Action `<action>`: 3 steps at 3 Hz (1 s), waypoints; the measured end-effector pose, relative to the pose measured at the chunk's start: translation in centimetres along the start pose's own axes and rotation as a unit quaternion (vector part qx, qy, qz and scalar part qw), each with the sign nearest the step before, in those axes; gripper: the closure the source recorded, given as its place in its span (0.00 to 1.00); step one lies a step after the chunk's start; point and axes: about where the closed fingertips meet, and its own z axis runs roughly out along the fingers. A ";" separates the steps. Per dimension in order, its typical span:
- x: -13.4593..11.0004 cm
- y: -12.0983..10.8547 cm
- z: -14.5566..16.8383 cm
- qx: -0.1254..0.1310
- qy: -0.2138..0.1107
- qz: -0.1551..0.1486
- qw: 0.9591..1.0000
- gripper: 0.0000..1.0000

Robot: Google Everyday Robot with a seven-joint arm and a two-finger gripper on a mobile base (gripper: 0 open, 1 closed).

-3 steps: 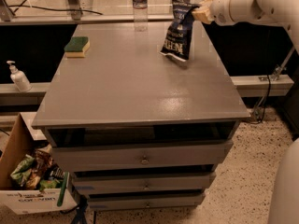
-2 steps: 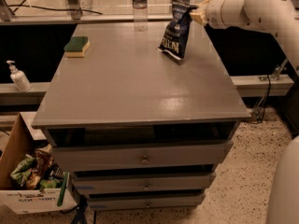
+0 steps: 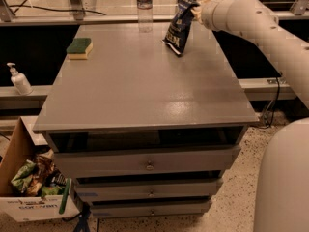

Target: Move blue chip bag near water bottle

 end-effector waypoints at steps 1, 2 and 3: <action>0.6 0.0 1.1 0.036 0.013 0.010 0.999 1.00; 1.6 0.4 1.6 0.057 0.028 0.033 0.997 1.00; 2.4 1.3 2.2 0.059 0.042 0.052 0.996 1.00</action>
Offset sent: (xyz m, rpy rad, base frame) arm 0.0126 0.0001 -0.0313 0.0824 0.0174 -0.2209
